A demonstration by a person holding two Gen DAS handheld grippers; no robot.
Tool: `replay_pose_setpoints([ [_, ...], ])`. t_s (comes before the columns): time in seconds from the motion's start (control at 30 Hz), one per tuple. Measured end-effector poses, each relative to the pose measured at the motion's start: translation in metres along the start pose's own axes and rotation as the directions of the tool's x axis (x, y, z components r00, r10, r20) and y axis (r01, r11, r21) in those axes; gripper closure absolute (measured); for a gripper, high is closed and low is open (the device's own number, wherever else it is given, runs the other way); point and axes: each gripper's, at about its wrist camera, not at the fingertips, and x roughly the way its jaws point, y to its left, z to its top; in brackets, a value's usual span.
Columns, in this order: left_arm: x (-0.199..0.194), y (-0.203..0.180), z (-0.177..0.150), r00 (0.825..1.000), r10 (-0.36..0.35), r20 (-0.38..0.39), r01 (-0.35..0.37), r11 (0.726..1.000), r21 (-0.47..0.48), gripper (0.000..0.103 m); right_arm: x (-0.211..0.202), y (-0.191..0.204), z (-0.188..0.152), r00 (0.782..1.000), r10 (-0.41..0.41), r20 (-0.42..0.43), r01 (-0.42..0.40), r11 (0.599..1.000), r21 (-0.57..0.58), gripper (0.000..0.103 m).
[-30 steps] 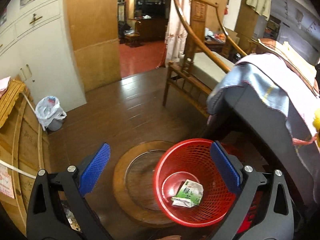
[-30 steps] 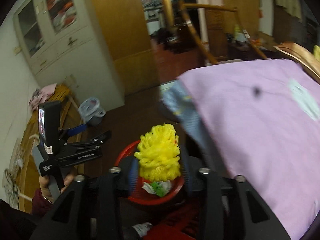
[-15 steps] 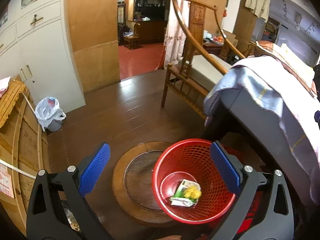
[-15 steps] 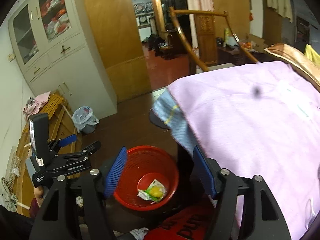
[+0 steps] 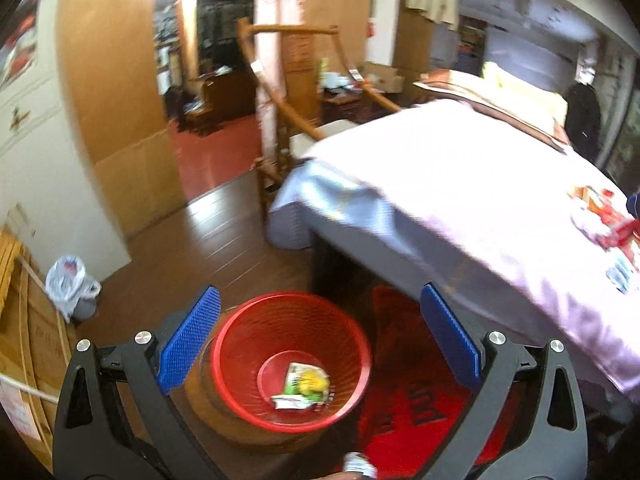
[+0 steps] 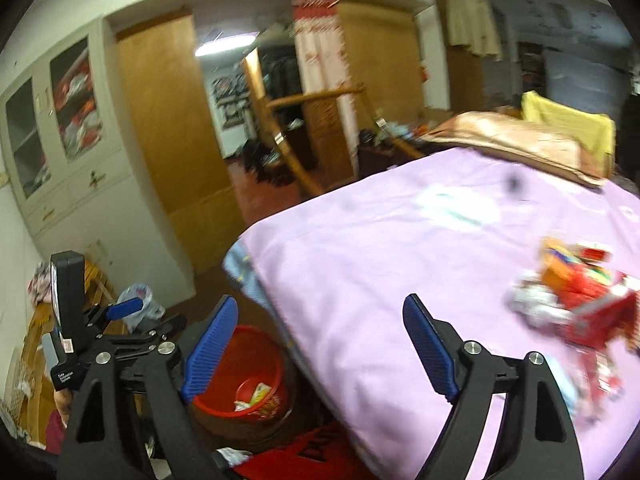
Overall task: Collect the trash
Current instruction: 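Raise both tools back over the table toward the remaining trash, then grasp the blue face mask with the left tool while the right tool grasps the clear plastic bag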
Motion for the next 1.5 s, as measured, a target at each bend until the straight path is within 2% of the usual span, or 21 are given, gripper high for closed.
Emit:
replay_pose_setpoints([
  [0.2,-0.015,-0.082,0.003,0.996,-0.092,0.006,0.090,0.988,0.124,0.007,-0.062,-0.068,-0.023,0.990,-0.106,0.095,0.096,0.990,0.108,0.013],
  [0.37,-0.013,-0.158,0.003,0.980,-0.196,-0.042,0.200,0.955,0.217,0.007,-0.098,-0.139,-0.051,0.972,-0.206,0.113,0.174,0.955,0.241,0.010],
  [0.53,-0.001,-0.240,0.002,0.953,-0.286,-0.104,0.304,0.899,0.316,0.007,-0.122,-0.200,-0.072,0.933,-0.337,0.122,0.279,0.897,0.342,0.010],
  [0.6,0.001,-0.268,-0.001,0.944,-0.307,-0.122,0.331,0.876,0.350,0.007,-0.128,-0.221,-0.082,0.923,-0.365,0.120,0.297,0.877,0.378,0.009],
  [0.8,0.017,-0.339,-0.010,0.906,-0.375,-0.196,0.424,0.796,0.431,0.007,-0.131,-0.264,-0.097,0.920,-0.377,0.106,0.290,0.838,0.463,0.009],
  [0.93,0.034,-0.365,-0.013,0.896,-0.372,-0.241,0.443,0.775,0.450,0.007,-0.124,-0.270,-0.099,0.922,-0.375,0.092,0.294,0.836,0.463,0.009],
  [1.03,0.045,-0.374,-0.013,0.908,-0.339,-0.246,0.417,0.783,0.461,0.007,-0.116,-0.269,-0.099,0.925,-0.372,0.080,0.297,0.837,0.459,0.009],
  [1.17,0.062,-0.354,0.003,0.945,-0.263,-0.195,0.323,0.844,0.427,0.007,-0.118,-0.267,-0.099,0.928,-0.365,0.081,0.290,0.841,0.457,0.008],
  [1.27,0.071,-0.316,0.017,0.967,-0.201,-0.157,0.246,0.896,0.370,0.007,-0.115,-0.265,-0.100,0.924,-0.373,0.086,0.300,0.844,0.446,0.007],
  [1.37,0.080,-0.286,0.028,0.973,-0.173,-0.152,0.212,0.931,0.296,0.007,-0.112,-0.260,-0.099,0.926,-0.367,0.093,0.298,0.858,0.419,0.006],
  [1.43,0.083,-0.273,0.031,0.972,-0.182,-0.152,0.216,0.942,0.257,0.007,-0.112,-0.257,-0.099,0.923,-0.372,0.096,0.305,0.862,0.406,0.006],
  [1.5,0.085,-0.270,0.031,0.969,-0.193,-0.157,0.228,0.941,0.249,0.007,-0.113,-0.254,-0.098,0.920,-0.381,0.097,0.315,0.862,0.398,0.006],
])
